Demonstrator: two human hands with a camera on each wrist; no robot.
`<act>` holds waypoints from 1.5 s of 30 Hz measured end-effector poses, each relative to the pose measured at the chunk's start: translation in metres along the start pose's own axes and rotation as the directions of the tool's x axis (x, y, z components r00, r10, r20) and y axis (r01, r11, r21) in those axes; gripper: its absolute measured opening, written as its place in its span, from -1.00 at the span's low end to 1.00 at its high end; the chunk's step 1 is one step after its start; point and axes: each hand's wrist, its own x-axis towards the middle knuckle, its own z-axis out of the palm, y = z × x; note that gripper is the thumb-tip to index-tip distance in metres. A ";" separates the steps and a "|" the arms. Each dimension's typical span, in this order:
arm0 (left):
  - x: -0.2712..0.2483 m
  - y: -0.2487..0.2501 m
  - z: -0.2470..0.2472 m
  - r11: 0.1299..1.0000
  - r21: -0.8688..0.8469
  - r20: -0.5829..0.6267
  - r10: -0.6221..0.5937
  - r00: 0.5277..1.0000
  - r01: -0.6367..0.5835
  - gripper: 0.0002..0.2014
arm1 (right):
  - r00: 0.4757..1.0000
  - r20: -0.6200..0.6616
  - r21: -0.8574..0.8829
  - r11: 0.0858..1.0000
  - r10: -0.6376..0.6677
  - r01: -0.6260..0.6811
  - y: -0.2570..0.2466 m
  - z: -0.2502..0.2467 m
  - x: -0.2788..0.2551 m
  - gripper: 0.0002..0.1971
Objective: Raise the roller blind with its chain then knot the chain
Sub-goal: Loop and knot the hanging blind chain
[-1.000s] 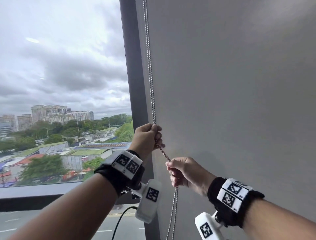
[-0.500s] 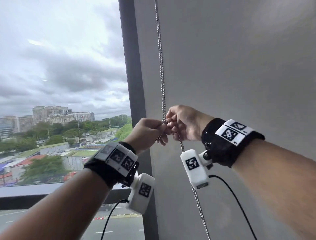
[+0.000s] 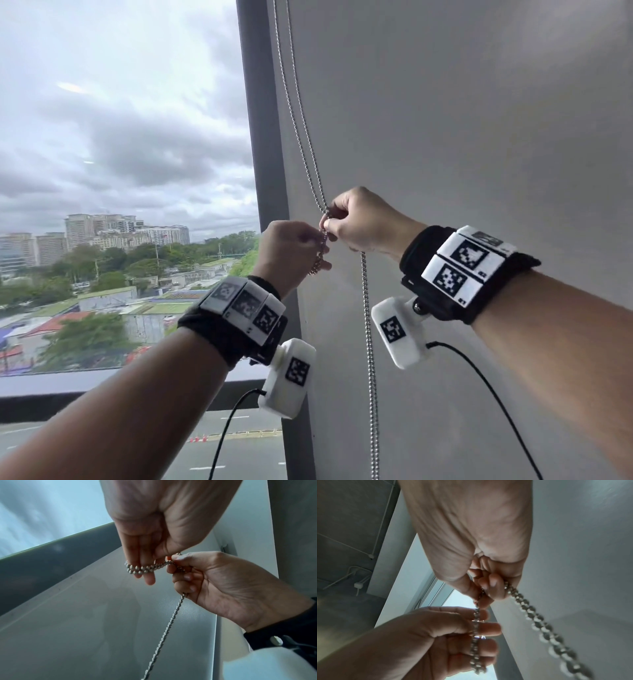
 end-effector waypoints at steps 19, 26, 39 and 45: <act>0.001 -0.003 0.005 0.976 -0.131 0.030 -0.173 0.985 0.175 -0.82 | 0.963 0.084 0.252 0.930 0.256 -0.269 -0.009 0.002 -0.005 -0.91; -0.004 0.000 0.005 0.780 -0.567 0.210 -0.175 0.962 0.266 -0.88 | 0.933 0.027 0.389 0.856 0.358 -0.340 -0.004 -0.004 -0.007 -0.87; -0.004 -0.002 0.006 0.951 -0.247 0.133 -0.156 0.979 0.185 -0.73 | 0.890 0.015 0.467 0.784 0.456 -0.409 -0.005 0.001 -0.001 -0.93; 0.002 0.002 0.011 0.987 -0.019 0.037 -0.159 0.986 0.160 -0.71 | 0.888 0.047 0.472 0.773 0.458 -0.424 -0.009 0.008 -0.002 -0.82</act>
